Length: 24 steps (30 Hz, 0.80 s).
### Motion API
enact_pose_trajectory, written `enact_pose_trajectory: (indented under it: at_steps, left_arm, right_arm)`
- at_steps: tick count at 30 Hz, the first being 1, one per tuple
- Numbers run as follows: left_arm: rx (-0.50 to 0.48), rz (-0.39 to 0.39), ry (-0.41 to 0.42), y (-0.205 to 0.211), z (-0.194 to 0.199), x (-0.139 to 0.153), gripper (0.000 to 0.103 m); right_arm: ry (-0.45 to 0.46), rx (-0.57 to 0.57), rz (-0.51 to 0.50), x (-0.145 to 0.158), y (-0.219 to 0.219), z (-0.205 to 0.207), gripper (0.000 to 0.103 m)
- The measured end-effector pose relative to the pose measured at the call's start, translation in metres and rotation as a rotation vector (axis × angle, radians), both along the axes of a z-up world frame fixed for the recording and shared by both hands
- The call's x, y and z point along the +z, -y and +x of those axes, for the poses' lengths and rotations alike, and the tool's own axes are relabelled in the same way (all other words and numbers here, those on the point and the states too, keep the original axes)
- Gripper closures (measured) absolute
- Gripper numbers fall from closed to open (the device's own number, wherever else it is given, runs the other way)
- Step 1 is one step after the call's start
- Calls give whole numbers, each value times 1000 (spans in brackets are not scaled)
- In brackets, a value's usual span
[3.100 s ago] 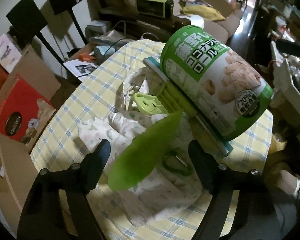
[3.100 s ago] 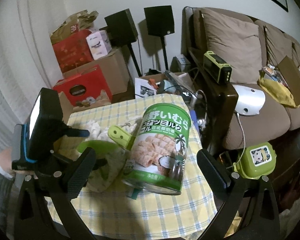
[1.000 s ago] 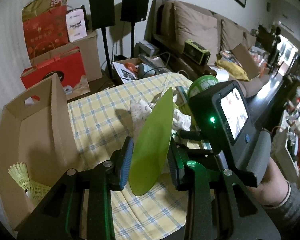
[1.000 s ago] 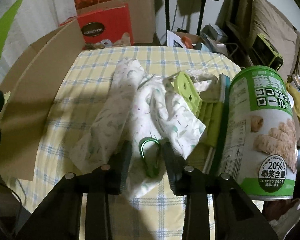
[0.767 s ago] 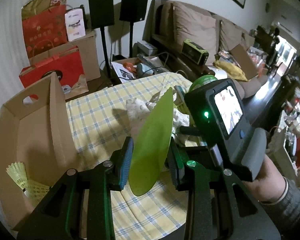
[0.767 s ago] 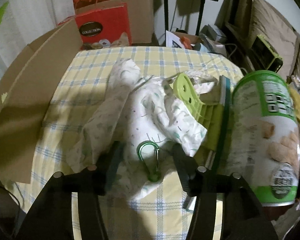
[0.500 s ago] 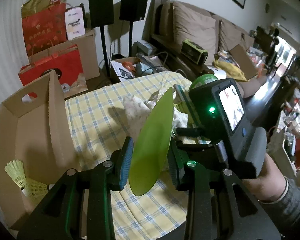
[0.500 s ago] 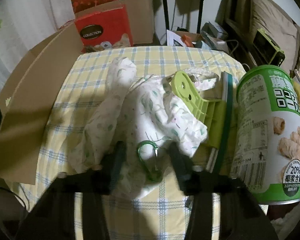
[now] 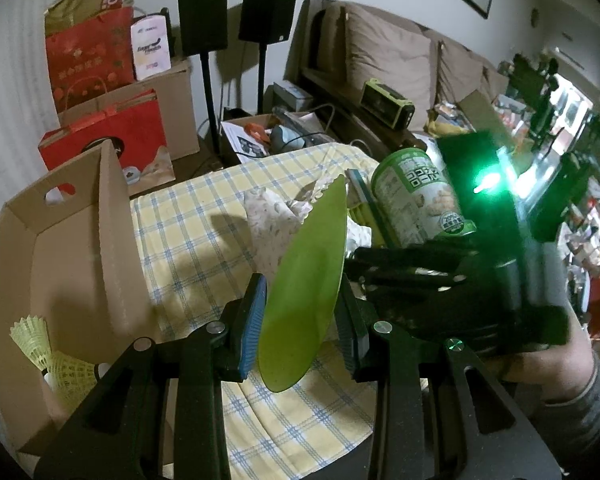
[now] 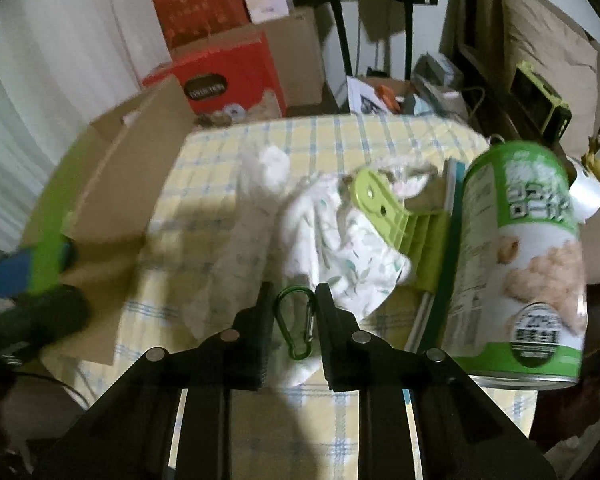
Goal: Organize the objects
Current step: 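Grasp the green carabiner with the right gripper while the left gripper holds the paddle, then carry the paddle and carabiner with both grippers over the box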
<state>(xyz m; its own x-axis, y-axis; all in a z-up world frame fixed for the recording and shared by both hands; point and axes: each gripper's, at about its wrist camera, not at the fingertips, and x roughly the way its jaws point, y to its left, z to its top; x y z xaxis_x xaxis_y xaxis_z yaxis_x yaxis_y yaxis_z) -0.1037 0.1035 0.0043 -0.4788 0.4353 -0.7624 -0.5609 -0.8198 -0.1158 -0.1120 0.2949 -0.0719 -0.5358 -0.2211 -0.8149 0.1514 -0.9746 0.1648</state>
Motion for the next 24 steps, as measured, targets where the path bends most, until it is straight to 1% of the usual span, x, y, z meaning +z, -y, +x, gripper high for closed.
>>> enact_pose_trajectory:
  at_steps: [4,7,16,24]
  left_arm:
    - [12,0,-8,3,1,2,72]
    - [31,-10,-21,7,2,5,72]
    - [144,-44,-55,35,4,6,72]
    - [244,-24,-72,74,2,18,72]
  right_arm:
    - [-47,11,-6,23,4,8,84]
    - [-71,19,-6,35,8,11,83]
    - [-112,56,-18,55,28,18,83]
    - [-178,94,-22,73,60,27,83]
